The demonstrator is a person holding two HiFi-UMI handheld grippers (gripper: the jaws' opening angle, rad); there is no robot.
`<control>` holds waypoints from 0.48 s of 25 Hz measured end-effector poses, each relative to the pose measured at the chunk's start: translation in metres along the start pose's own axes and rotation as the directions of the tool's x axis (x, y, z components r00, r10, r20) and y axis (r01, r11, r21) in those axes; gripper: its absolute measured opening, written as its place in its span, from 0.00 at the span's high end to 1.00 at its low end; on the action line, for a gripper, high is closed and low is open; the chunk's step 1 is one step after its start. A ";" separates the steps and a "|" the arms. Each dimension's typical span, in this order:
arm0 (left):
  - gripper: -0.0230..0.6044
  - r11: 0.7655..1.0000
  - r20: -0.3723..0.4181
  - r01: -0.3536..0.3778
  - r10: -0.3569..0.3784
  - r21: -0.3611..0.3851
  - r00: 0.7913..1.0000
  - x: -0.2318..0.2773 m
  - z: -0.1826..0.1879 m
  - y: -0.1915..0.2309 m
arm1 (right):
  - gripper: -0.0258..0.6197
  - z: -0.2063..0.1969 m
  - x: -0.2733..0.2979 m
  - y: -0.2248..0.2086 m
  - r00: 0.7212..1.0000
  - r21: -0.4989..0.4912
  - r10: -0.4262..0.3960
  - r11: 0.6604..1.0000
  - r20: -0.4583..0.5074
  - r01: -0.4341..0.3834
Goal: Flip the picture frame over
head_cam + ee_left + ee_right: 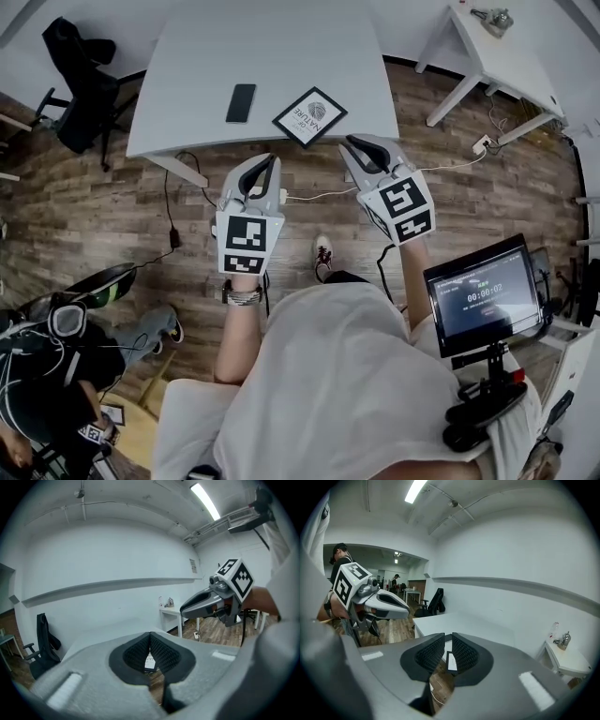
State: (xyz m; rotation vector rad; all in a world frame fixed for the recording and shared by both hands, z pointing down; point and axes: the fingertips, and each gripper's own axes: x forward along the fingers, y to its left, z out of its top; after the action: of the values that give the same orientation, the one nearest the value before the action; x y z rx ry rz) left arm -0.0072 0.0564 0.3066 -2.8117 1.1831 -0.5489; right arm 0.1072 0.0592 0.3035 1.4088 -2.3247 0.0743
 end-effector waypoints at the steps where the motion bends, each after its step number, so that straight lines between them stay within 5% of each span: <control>1: 0.95 1.000 -0.007 0.000 0.000 -0.004 1.000 0.011 -0.001 0.004 | 0.88 -0.004 0.012 -0.008 1.000 0.001 0.022 1.000 -0.010 -0.022; 5: 0.95 0.998 -0.040 0.019 -0.021 -0.058 0.999 0.053 -0.011 0.013 | 0.86 -0.027 0.058 -0.032 0.991 0.011 0.115 0.993 -0.066 -0.114; 12: 0.95 0.995 -0.099 -0.059 0.050 -0.085 0.994 0.080 -0.031 0.023 | 0.82 -0.077 0.105 -0.036 0.960 0.002 0.228 0.973 -0.161 -0.231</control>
State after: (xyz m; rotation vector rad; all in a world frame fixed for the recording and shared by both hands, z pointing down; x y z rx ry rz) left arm 0.0184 -0.0133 0.3557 -2.8449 1.3293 -0.6510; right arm 0.1213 -0.0262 0.4067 1.0759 -2.3364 0.2268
